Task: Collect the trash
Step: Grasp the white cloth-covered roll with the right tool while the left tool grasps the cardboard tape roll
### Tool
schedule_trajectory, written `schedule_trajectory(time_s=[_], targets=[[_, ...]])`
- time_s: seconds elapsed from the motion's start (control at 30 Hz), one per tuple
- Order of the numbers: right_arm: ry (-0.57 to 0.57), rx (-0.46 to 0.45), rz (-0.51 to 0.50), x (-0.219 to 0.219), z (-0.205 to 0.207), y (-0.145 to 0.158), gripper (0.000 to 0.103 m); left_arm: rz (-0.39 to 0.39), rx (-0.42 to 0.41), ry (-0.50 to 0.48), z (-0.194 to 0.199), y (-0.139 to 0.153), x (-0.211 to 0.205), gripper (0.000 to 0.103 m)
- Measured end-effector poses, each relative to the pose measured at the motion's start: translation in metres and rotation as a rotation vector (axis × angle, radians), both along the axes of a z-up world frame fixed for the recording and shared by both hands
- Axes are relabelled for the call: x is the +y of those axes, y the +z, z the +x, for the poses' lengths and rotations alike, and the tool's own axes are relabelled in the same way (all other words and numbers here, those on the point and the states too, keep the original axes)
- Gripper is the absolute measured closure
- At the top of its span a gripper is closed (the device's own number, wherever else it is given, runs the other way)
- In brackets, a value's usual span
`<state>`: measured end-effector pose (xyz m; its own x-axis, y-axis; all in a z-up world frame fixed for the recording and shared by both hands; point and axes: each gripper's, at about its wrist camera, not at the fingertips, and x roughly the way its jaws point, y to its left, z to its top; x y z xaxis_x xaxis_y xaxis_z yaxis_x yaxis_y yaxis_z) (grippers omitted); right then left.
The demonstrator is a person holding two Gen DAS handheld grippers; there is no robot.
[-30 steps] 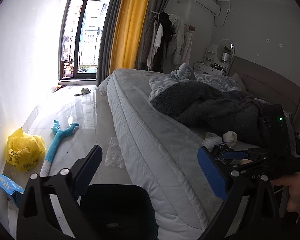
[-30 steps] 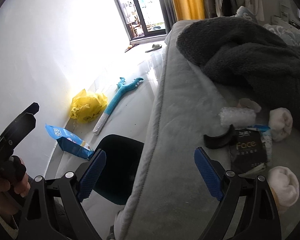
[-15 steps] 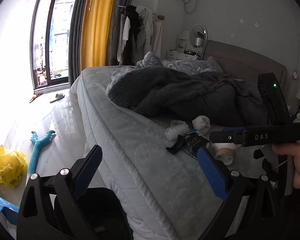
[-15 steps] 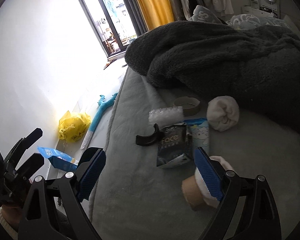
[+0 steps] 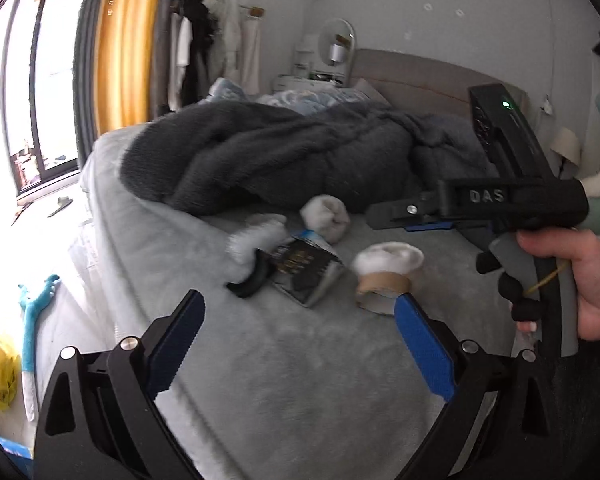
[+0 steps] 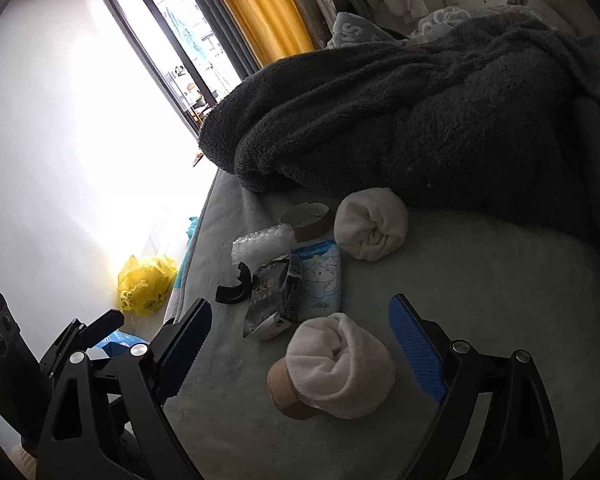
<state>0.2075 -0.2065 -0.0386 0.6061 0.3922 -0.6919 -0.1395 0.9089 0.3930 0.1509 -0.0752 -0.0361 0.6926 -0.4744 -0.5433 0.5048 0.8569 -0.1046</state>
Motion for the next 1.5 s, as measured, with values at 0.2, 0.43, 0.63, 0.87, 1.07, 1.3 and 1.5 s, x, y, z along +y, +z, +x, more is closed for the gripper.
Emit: schedule_trajectory(time_s=[0.2,0.43,0.63,0.87,1.07,1.3,1.5], targets=[[-0.017,0.088,0.148,-0.021,0.007,-0.025,0.012,-0.010,0.005,-0.045,0.003,-0.009,-0.021,0.006],[-0.005,0.155,0.229,-0.026,0.011,-0.047,0.014,0.002,0.032,-0.101,0.008,-0.020,-0.046,0.011],[0.052,0.177,0.201,-0.012,0.016,-0.054,0.030,0.033,0.039,-0.141,0.011,-0.029,-0.068,0.016],[0.063,0.172,0.229,-0.014,0.017,-0.055,0.036,0.031,0.068,-0.150,0.021,-0.039,-0.077,0.021],[0.069,0.157,0.253,-0.017,0.018,-0.054,0.042,0.019,0.083,-0.159,0.028,-0.046,-0.082,0.028],[0.087,0.156,0.257,-0.019,0.019,-0.057,0.043,0.037,0.102,-0.178,0.033,-0.055,-0.088,0.039],[0.098,0.159,0.258,-0.018,0.017,-0.056,0.043,0.040,0.121,-0.182,0.038,-0.058,-0.091,0.045]])
